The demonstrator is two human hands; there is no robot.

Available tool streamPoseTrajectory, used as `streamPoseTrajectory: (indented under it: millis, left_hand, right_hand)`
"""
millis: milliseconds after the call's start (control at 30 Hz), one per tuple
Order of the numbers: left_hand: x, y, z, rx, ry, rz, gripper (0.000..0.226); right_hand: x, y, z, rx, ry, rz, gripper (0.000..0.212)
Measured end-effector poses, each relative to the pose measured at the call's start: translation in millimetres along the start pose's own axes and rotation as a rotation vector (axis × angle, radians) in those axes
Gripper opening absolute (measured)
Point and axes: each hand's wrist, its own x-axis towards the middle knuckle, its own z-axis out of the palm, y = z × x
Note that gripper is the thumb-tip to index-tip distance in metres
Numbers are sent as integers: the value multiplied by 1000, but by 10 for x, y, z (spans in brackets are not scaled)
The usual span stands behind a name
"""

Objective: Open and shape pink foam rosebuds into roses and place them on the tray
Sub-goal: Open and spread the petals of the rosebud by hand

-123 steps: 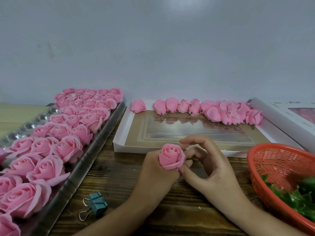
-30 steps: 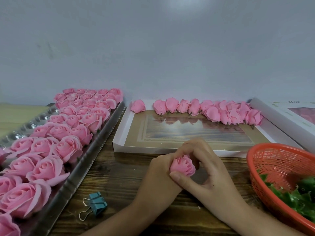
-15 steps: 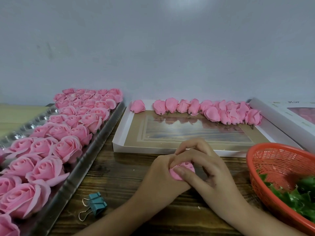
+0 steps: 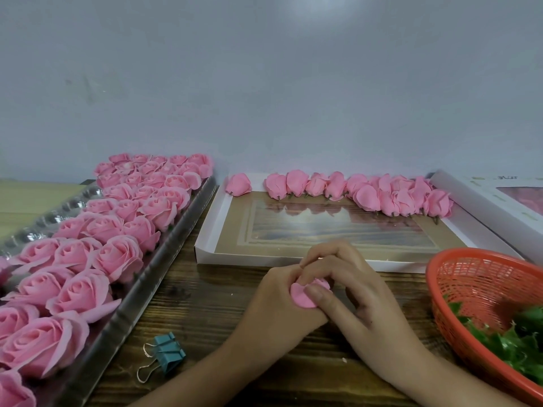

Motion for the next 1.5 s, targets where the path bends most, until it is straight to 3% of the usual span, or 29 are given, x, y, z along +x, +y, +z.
streamPoseTrajectory:
  millis: [167,267,333,433,567,633,733,833,933,1133,1267,1400,1500]
  left_hand:
    - [-39,43,-12,-22,48,-134,35]
    - [-61,66,46,-4,83,-121,26]
    - [5,17,53,70,8,-136,18]
    - [95,-90,80,224,-98,-191,40]
    - [6,21,-3,56,-31,-48,20]
    - [-6,67,-12,7,-59,-25,26]
    - [6,34,43,51,42,-96,39]
    - [-20,50,49,-21,50,-105,20]
    - [-4,1,35,70,48,-33,22]
    - [35,-79,56,46,10,-138,10]
    - [62,-128,50,15,-65,-151,32]
    - [1,-54,16,7,-21,-52,17]
    - [-16,-41,33,62,47,-43,29]
  right_hand:
    - [-18,-15,-2,8,24,2,3]
    - [-4,-20,9,-38,30,15,10]
    - [1,-17,17,-50,30,28,9]
    - [-4,-5,22,-44,24,29,2]
    - [1,-26,-5,5,4,16,8]
    - [1,-41,-10,30,-2,10,7]
    - [1,-40,-3,34,27,24,2]
    - [-4,-26,8,-20,60,48,11]
    - [-11,-11,19,-25,59,96,16]
    - [6,18,12,-27,23,87,12]
    - [6,10,-8,44,12,66,9]
    - [3,1,-3,56,22,66,9]
    - [5,-2,10,-5,28,70,8]
